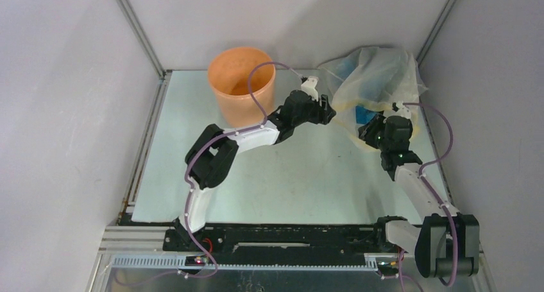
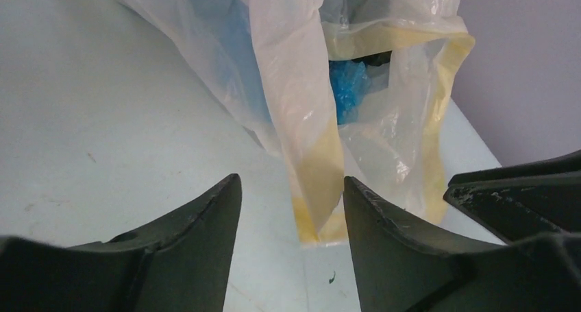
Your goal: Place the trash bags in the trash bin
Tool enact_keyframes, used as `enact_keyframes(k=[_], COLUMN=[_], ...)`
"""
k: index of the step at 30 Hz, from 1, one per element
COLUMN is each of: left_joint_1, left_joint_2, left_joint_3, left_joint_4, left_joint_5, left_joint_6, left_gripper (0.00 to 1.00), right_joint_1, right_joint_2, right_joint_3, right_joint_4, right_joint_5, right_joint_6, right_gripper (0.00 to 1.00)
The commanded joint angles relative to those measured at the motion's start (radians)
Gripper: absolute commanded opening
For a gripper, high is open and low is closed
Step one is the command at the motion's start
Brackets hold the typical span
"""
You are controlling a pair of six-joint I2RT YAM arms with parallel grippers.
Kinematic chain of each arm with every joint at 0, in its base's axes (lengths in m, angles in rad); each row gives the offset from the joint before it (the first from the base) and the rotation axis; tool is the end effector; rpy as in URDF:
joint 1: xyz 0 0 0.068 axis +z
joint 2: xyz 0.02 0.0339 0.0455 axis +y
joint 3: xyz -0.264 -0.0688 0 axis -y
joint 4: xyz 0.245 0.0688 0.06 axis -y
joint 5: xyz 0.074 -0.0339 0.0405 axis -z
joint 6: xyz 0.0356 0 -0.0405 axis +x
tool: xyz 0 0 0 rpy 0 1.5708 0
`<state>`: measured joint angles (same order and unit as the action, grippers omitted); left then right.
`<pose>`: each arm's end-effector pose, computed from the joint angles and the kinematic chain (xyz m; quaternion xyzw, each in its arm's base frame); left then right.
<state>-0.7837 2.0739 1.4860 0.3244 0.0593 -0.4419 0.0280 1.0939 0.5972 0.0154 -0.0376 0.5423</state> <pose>0.3457 -0.3475 0.2303 0.1527 0.7789 -0.3688 0.4837 0.2398 0.0081 0.2333 0.2081 0.8295 0.1612 0.4927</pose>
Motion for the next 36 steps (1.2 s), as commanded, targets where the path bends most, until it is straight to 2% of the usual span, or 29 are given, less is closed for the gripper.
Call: enact_keyframes(k=[1, 2, 3, 4, 5, 10, 15, 20, 23, 31, 36], left_joint_1=[-0.001, -0.001, -0.001, 0.0, -0.001, -0.001, 0.0, 0.0, 0.001, 0.026, 0.026], left_joint_2=[0.041, 0.049, 0.051, 0.042, 0.026, -0.085, -0.156, -0.258, -0.324, -0.557, -0.641], left_joint_3=[0.086, 0.098, 0.109, 0.111, 0.103, 0.018, -0.005, -0.096, -0.151, -0.417, -0.545], left_joint_4=[0.014, 0.017, 0.013, 0.009, 0.007, 0.019, -0.019, -0.039, -0.081, -0.102, -0.06], left_joint_5=[0.044, 0.057, 0.066, 0.064, 0.057, 0.032, 0.072, 0.088, 0.067, 0.038, 0.084], left_joint_6=[-0.026, -0.025, -0.023, -0.017, -0.01, 0.025, 0.027, 0.021, 0.038, 0.041, 0.013], left_gripper=[0.55, 0.43, 0.16, 0.03, 0.0, 0.0, 0.0, 0.0, 0.0, 0.0, 0.0], right_joint_1=[-0.006, -0.006, -0.006, -0.006, -0.006, -0.001, 0.073, 0.231, 0.309, 0.245, 0.324], right_joint_2=[0.037, 0.048, 0.06, 0.07, 0.081, 0.118, 0.136, 0.104, 0.059, -0.065, -0.034], right_joint_3=[0.0, 0.0, 0.0, 0.0, 0.0, -0.001, -0.019, -0.04, -0.041, -0.017, -0.008], right_joint_4=[0.067, 0.076, 0.089, 0.098, 0.107, 0.097, 0.091, 0.106, 0.117, 0.027, 0.043], right_joint_5=[0.003, -0.004, -0.008, -0.015, -0.021, -0.047, -0.05, -0.009, -0.038, -0.056, 0.012], right_joint_6=[0.018, 0.022, 0.025, 0.026, 0.029, 0.047, 0.071, 0.069, 0.033, -0.005, -0.071], right_gripper=[0.43, 0.4, 0.35, 0.28, 0.22, 0.0, 0.0, 0.0, 0.0, 0.03, 0.03])
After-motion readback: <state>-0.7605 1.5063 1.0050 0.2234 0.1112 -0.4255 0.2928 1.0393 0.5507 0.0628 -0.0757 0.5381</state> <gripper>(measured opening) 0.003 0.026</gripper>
